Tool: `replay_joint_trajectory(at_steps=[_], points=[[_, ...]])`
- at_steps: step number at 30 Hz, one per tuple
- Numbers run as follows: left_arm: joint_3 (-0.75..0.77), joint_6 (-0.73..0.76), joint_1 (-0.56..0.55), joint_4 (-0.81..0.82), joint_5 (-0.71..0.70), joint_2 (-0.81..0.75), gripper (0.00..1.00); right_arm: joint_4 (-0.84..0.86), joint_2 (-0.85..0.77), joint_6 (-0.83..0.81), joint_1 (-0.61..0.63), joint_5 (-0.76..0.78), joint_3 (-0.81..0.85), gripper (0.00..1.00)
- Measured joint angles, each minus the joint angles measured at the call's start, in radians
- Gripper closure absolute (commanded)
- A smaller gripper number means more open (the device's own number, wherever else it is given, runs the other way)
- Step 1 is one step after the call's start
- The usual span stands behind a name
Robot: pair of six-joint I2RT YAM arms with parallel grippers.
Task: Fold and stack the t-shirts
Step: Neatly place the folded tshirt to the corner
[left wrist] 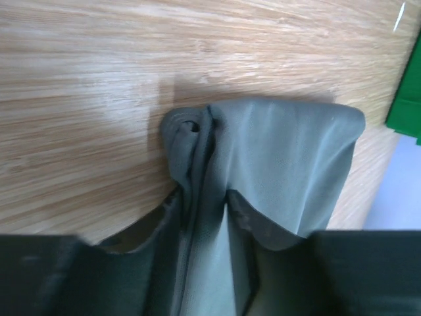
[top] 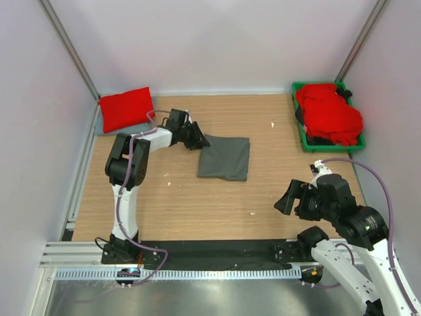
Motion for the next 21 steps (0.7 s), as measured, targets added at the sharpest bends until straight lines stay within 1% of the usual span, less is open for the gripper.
replay_joint_trajectory(at_steps=[1, 2, 3, 7, 11, 13, 16, 21], points=[[-0.002, -0.006, -0.004, 0.009, 0.002, 0.005, 0.78, -0.006, -0.002, 0.000, 0.000, 0.003, 0.000, 0.18], [-0.004, -0.017, -0.007, 0.019, 0.008, 0.012, 0.98, -0.011, -0.005, 0.000, 0.000, 0.006, 0.000, 0.18], [-0.006, -0.027, -0.011, 0.029, 0.015, 0.018, 1.00, -0.014, -0.008, 0.000, 0.000, 0.008, 0.000, 0.18], [-0.010, -0.042, -0.023, 0.055, 0.042, 0.029, 1.00, -0.026, -0.032, 0.000, 0.000, 0.015, 0.000, 0.18], [-0.009, -0.042, -0.020, 0.035, 0.046, 0.023, 1.00, -0.027, -0.070, 0.000, 0.000, 0.020, -0.010, 0.18], [0.002, -0.035, -0.014, -0.018, 0.047, 0.015, 1.00, -0.029, -0.090, 0.000, 0.000, 0.021, -0.024, 0.18], [0.068, 0.006, 0.006, -0.141, 0.046, 0.009, 1.00, -0.029, -0.119, 0.000, 0.000, 0.021, -0.044, 0.18], [0.294, 0.119, 0.053, -0.386, 0.018, 0.009, 1.00, -0.028, -0.149, -0.002, 0.000, 0.020, -0.049, 0.18]])
